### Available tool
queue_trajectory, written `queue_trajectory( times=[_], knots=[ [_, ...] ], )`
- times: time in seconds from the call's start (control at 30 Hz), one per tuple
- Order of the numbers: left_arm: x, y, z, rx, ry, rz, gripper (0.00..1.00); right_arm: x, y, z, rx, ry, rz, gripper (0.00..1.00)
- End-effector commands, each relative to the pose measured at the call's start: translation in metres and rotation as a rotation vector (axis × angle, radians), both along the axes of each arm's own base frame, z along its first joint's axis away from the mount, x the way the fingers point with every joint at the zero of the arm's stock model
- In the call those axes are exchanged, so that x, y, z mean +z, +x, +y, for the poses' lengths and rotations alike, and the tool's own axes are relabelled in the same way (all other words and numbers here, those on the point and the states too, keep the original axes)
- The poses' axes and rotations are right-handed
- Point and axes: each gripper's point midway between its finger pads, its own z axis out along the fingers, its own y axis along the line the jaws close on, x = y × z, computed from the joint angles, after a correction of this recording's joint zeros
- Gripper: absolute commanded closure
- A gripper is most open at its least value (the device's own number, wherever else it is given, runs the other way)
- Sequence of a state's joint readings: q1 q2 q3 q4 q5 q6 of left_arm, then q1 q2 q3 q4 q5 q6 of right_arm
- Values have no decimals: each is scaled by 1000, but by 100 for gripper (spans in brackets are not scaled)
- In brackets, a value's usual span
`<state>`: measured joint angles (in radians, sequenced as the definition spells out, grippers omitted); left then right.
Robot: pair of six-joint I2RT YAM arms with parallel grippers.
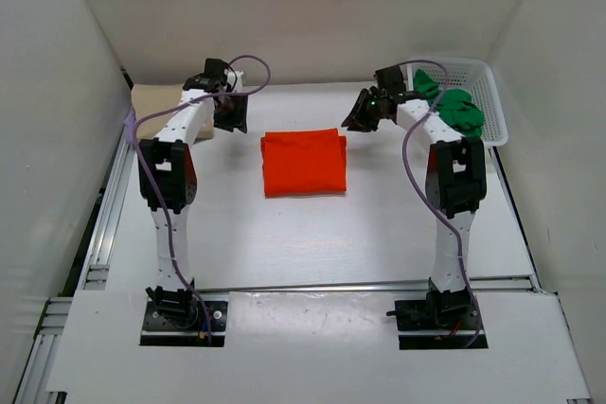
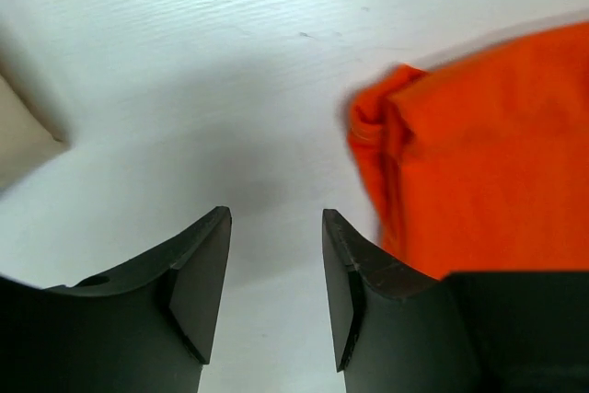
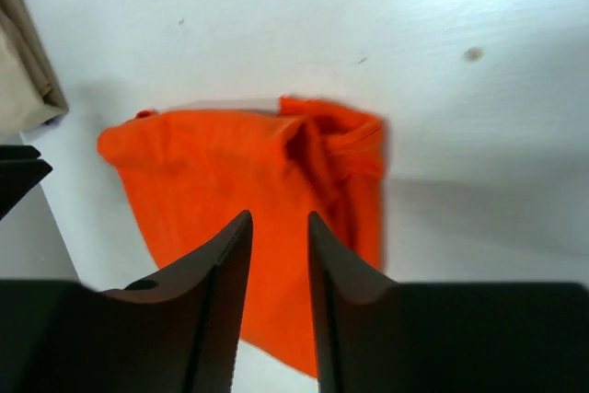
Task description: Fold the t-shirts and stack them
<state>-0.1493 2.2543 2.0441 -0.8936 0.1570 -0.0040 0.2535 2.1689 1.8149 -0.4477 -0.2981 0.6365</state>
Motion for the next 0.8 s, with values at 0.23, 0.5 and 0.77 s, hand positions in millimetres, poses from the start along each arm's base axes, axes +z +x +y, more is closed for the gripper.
queue_trajectory(
  times=[0.23,0.5,0.77],
  knots=[
    [34,-8,-93,-196,-98,-107,46,-21,-8,40,-11,2,62,100],
    [-13,24,-72,-120,0,-82,46,-64,17,8,-251,-151,112,100],
    [20,35,-63,-82,38,-165,39,-32,22,7,-216,-134,62,100]
  ],
)
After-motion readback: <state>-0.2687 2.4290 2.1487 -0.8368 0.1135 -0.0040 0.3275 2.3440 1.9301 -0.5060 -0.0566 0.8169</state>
